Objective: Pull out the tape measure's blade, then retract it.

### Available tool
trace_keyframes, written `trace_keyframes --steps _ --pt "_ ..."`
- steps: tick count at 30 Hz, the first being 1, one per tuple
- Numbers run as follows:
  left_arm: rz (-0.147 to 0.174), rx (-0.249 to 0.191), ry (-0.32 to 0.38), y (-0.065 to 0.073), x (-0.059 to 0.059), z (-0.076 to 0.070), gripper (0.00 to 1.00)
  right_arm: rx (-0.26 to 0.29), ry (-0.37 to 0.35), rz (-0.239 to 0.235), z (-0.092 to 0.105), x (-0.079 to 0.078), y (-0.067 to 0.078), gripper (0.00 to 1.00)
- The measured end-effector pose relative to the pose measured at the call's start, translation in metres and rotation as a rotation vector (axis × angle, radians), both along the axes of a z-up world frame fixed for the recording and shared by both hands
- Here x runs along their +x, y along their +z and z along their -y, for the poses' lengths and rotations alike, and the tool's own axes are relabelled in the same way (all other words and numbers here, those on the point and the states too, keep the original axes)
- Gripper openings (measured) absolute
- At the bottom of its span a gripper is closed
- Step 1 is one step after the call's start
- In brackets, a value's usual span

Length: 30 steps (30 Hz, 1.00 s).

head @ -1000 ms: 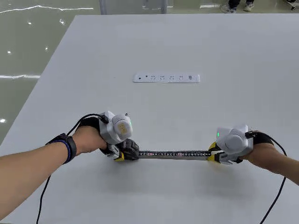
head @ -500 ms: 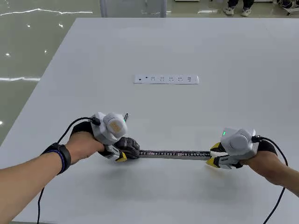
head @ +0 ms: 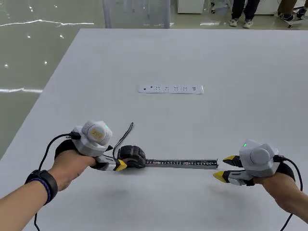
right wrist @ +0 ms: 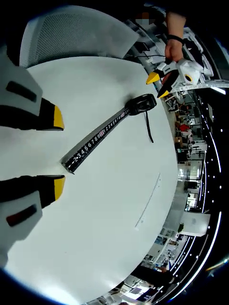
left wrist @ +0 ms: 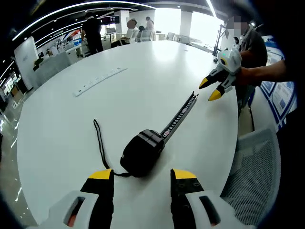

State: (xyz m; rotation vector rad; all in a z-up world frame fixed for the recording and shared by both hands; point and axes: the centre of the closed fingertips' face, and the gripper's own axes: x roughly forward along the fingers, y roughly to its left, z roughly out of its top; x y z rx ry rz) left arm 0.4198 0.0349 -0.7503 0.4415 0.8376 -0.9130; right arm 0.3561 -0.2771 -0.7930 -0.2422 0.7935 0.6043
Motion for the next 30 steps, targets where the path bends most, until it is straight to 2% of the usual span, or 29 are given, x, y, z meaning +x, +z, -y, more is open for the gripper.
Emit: trace_keyframes --steps 3,7,9,14,20,24,30 --pt "0.005 -0.027 0.043 0.005 -0.003 -0.008 0.45 0.085 -0.068 0.009 -0.006 -0.002 0.009 0.41" --pt "0.016 -0.056 0.085 0.012 -0.009 -0.018 0.45 0.111 -0.123 0.019 -0.006 -0.008 0.012 0.44" --pt "0.015 -0.085 0.116 0.017 -0.011 -0.021 0.45 0.122 -0.141 0.020 -0.008 -0.014 0.012 0.47" --pt "0.042 -0.115 0.159 0.025 -0.019 -0.030 0.46 0.152 -0.198 0.031 -0.009 -0.024 0.017 0.53" --pt "0.040 -0.132 0.196 0.024 -0.030 -0.040 0.48 0.207 -0.278 0.076 -0.009 -0.033 0.036 0.61" --pt "0.042 -0.151 0.210 0.028 -0.037 -0.042 0.49 0.219 -0.292 0.101 -0.012 -0.038 0.047 0.63" --pt "0.036 -0.178 0.229 0.031 -0.045 -0.044 0.51 0.209 -0.285 0.121 -0.018 -0.047 0.055 0.65"
